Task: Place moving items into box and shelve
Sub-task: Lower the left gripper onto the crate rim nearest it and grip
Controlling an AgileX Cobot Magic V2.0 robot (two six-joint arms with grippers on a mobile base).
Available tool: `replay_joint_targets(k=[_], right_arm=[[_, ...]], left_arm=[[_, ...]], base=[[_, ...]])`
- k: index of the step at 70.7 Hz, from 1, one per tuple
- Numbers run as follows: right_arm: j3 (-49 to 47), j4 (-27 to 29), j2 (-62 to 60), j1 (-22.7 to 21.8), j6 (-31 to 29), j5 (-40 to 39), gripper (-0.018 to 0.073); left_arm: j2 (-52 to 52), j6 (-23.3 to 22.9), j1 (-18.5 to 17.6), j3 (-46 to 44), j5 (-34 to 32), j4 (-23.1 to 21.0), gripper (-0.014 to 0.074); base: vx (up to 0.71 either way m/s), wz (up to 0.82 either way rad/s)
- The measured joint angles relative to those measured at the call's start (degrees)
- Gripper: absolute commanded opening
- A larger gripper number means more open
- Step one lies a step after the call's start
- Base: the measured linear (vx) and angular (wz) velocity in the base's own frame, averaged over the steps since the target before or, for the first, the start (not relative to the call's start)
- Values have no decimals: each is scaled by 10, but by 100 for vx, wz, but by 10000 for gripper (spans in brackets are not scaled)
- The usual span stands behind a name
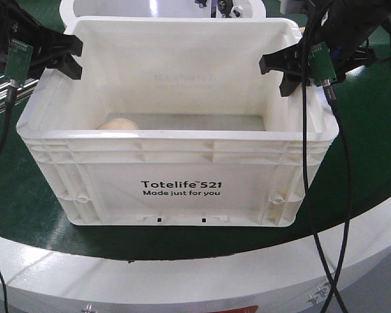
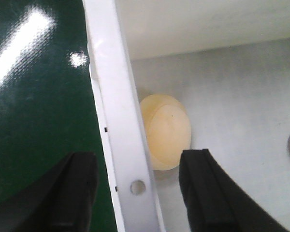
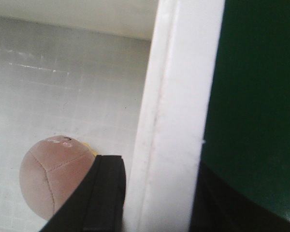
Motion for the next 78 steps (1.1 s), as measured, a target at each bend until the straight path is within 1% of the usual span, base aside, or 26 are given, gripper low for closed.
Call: replay_joint_targets(k=[14,25,40,46,52,64,78], right_arm=[[0,0,0,0,0,0,-6],[0,1,0,0,0,0,-6],[0,1,0,0,-1,0,-6],[0,1,0,0,-1,0,-6],[0,1,0,0,-1,0,-6],[0,1,0,0,-1,0,-6],[0,2,0,-1,-1,-1,-6]], left_arm=[[15,-2,0,0,3,0,478],[20,-15,0,0,6,0,433],[28,-15,0,-1,16,-1,325],[35,-15,0,-4,20,-3,266],[39,-20,0,-8,26,-3,193],[42,-20,0,-12,31,-5,-5],[42,-20,0,-12,30,-5,-7]], base=[[0,0],[0,0],[0,0],[0,0],[0,0],[0,0],[0,0]])
